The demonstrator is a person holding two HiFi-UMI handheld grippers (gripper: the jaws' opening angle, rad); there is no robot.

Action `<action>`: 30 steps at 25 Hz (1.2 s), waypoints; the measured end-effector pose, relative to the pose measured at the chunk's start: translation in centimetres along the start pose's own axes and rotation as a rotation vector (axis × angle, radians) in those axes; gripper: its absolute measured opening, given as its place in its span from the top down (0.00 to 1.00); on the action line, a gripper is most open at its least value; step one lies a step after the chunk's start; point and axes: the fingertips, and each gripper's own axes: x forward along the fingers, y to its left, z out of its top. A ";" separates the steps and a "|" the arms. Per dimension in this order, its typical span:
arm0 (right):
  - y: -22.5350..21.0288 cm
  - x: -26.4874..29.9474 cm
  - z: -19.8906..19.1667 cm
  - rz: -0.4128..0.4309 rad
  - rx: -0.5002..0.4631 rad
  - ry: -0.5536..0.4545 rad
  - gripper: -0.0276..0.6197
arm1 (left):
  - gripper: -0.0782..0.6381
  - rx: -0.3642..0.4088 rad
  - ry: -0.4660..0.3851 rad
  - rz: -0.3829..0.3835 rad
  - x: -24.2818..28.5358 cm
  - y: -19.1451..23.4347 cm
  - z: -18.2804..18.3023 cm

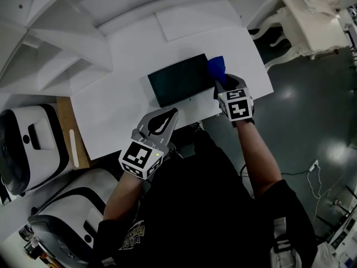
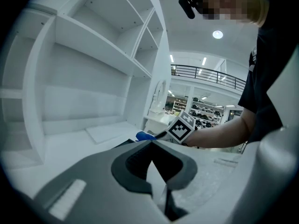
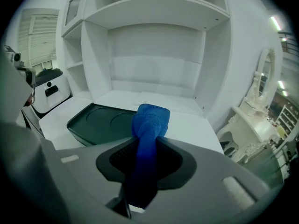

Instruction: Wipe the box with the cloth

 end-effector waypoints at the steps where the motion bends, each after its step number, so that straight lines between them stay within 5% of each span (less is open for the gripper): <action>1: 0.3 -0.1 -0.1 0.000 -0.005 0.003 0.75 | 0.89 0.009 0.001 -0.006 0.0 -0.2 -0.1; 20: 3.0 0.9 -2.0 -0.052 -0.159 0.060 0.75 | 0.89 0.003 0.032 0.004 -2.1 -1.0 -2.8; 30: 6.2 1.0 -2.5 -0.008 -0.199 0.068 0.76 | 0.89 0.001 0.027 0.019 -3.3 -1.1 -3.4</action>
